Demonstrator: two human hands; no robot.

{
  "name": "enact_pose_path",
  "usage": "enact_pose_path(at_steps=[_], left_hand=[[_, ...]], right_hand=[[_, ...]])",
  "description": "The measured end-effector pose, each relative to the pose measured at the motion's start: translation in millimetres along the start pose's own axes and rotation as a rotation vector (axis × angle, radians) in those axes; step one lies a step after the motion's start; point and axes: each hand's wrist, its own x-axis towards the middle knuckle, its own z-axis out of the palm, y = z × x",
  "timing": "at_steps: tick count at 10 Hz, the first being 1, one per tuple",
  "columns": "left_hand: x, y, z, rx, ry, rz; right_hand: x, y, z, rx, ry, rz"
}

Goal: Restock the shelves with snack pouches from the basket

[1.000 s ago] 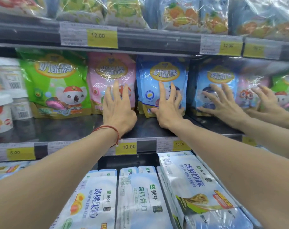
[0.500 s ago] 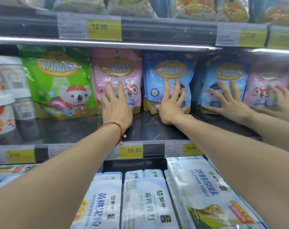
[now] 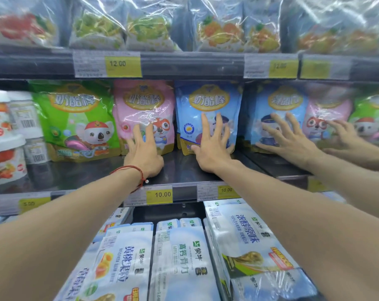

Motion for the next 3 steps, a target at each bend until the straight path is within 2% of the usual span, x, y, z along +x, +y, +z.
enact_pose_path(at_steps=[1,2,3], left_hand=[[-14,5,-13,0.007,-0.067,-0.006],[-33,9,-26,-0.03,-0.053,0.05],[-51,5,-35,-0.069,0.064,0.122]], right_hand=[[-16,-3,-9,-0.023,-0.004,-0.014],[-36,-10,-19,-0.013,0.032,-0.04],[-54,-16,-26,0.033,0.137,-0.074]])
